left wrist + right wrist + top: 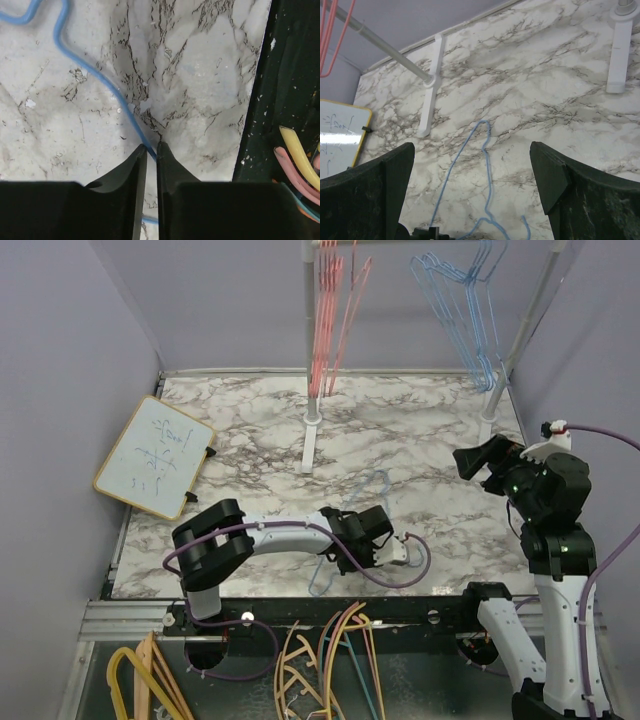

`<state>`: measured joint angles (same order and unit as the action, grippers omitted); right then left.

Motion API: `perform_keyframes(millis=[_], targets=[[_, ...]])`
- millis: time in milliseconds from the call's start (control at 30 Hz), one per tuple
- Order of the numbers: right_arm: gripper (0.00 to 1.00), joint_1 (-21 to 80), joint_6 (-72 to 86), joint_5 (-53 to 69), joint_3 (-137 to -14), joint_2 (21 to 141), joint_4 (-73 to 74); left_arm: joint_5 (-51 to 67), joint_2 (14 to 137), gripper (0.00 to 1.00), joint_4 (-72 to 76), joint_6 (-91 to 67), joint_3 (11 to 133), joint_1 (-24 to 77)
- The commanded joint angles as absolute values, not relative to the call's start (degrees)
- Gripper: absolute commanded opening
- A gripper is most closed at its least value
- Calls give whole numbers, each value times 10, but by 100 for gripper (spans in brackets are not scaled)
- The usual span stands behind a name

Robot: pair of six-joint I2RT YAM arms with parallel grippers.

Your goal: Organize the hangers

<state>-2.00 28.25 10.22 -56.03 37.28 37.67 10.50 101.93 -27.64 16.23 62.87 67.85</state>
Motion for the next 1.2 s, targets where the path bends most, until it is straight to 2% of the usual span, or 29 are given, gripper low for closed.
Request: perform_keyframes(millis=[0,300,600,800,1067,1167], targets=[[100,-22,284,103,-547,359,369,131,1059,0,-293,133,620,685],[100,-23,293,118,-523,340,380,132,1075,0,-305,103,669,670],[100,-22,291,173,-519,342,376,189,1083,0,-278,-29,800,524],[100,-22,305,220,-484,331,365,212,1111,0,-240,-105,874,481],[100,-22,334,405,-373,368,301,210,1179,0,-209,-180,958,458],[100,-22,339,421,-348,368,280,202,1206,0,-205,-197,988,455]])
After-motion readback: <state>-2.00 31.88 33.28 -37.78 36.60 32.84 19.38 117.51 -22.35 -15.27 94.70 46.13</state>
